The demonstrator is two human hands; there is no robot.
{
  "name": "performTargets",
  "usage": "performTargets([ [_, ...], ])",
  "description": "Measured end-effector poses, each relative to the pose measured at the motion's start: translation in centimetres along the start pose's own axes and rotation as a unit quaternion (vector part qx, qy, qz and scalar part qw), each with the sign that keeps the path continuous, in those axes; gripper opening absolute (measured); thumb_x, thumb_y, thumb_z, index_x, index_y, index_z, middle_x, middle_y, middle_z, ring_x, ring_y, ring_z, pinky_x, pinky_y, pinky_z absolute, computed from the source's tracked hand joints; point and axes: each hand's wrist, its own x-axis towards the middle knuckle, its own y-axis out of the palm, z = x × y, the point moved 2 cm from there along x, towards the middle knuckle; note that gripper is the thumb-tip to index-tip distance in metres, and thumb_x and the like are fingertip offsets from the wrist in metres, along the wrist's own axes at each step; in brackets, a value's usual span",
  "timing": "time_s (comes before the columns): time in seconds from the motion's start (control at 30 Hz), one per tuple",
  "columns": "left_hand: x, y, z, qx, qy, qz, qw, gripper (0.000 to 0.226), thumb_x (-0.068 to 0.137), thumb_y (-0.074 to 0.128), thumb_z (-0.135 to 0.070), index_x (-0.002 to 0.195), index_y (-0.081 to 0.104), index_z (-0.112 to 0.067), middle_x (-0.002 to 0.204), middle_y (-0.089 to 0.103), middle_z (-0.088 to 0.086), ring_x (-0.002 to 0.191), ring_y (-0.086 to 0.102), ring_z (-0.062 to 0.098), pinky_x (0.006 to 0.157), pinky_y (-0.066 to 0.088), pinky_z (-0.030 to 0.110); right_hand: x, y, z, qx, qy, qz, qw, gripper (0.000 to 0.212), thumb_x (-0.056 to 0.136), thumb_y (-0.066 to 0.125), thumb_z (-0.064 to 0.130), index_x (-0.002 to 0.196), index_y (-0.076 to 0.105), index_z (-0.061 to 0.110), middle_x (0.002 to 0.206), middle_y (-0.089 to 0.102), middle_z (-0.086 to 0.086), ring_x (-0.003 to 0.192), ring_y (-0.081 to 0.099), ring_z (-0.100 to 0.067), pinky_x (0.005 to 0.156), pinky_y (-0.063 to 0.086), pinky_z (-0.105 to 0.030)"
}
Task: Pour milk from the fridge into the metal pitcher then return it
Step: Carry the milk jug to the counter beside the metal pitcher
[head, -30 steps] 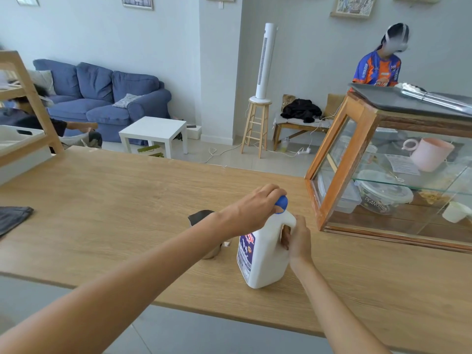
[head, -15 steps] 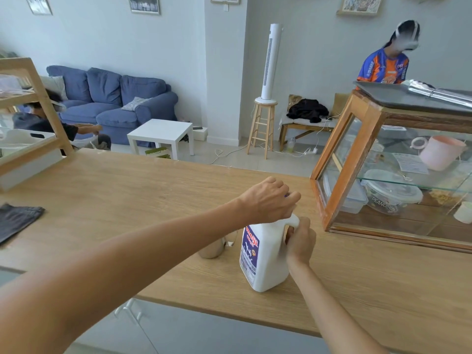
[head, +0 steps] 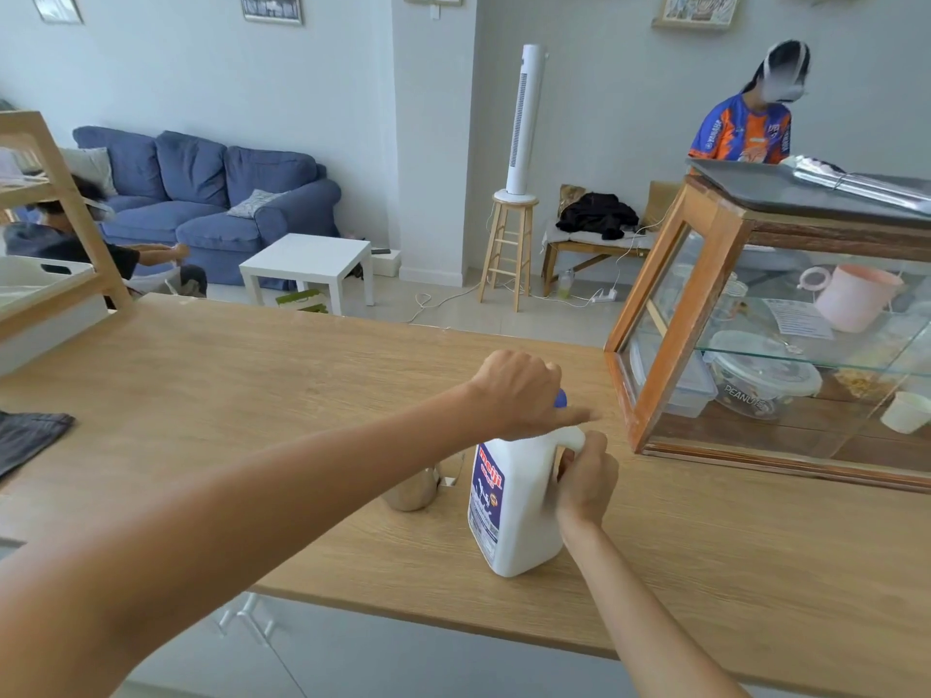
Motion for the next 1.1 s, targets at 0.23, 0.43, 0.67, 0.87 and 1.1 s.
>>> performTargets([
  [0.23,-0.9,-1.7,2.6,-0.208,0.151,0.105,0.961,0.043,0.093,0.058,-0.014,0.135,0.052,-0.02,0.131,0.049,0.003,0.12,0.047,0.02,0.101,0.039,0.034,-0.5,-0.2,0.9,-0.017,-0.009,-0.003,1.0,0.034,0.089,0.035,0.017,0.056,0.026,0.014,0.055,0.028,-0.003,0.054,0.023,-0.02,0.051,0.022,-0.036],
  [0.43,-0.4,-1.9,2.2,-0.167,0.117,0.107,0.973,0.044,0.093,0.059,-0.026,0.136,0.051,-0.018,0.118,0.047,0.004,0.099,0.045,0.017,0.08,0.036,0.026,-0.2,-0.2,0.5,-0.014,0.001,-0.002,1.0,0.033,0.087,0.035,0.02,0.056,0.027,0.014,0.055,0.03,-0.004,0.054,0.025,-0.021,0.051,0.023,-0.035],
  [0.67,-0.4,-1.4,2.5,-0.127,0.009,0.052,0.99,0.066,0.088,0.046,-0.064,0.094,0.064,-0.001,0.088,0.063,0.013,0.072,0.052,0.022,0.059,0.039,0.03,-0.1,-0.2,0.3,-0.021,-0.015,-0.005,1.0,0.037,0.088,0.035,0.02,0.053,0.03,0.013,0.053,0.034,-0.005,0.054,0.029,-0.022,0.053,0.026,-0.036],
  [0.87,-1.0,-2.8,3.4,-0.227,0.06,0.091,0.968,0.044,0.091,0.059,-0.041,0.129,0.054,-0.02,0.124,0.054,-0.003,0.112,0.052,0.013,0.087,0.036,0.022,0.0,-0.2,0.2,-0.021,-0.01,-0.001,1.0,0.033,0.086,0.035,0.021,0.055,0.027,0.015,0.053,0.03,-0.004,0.055,0.026,-0.021,0.052,0.024,-0.036],
  [1.1,-0.7,-3.0,3.3,-0.225,0.067,0.114,0.965,0.056,0.087,0.068,-0.026,0.138,0.046,-0.024,0.127,0.058,-0.003,0.103,0.053,0.015,0.084,0.035,0.025,-0.2,-0.1,0.5,-0.013,-0.021,0.002,1.0,0.031,0.082,0.034,0.024,0.054,0.025,0.016,0.05,0.03,-0.002,0.053,0.025,-0.02,0.053,0.024,-0.036],
])
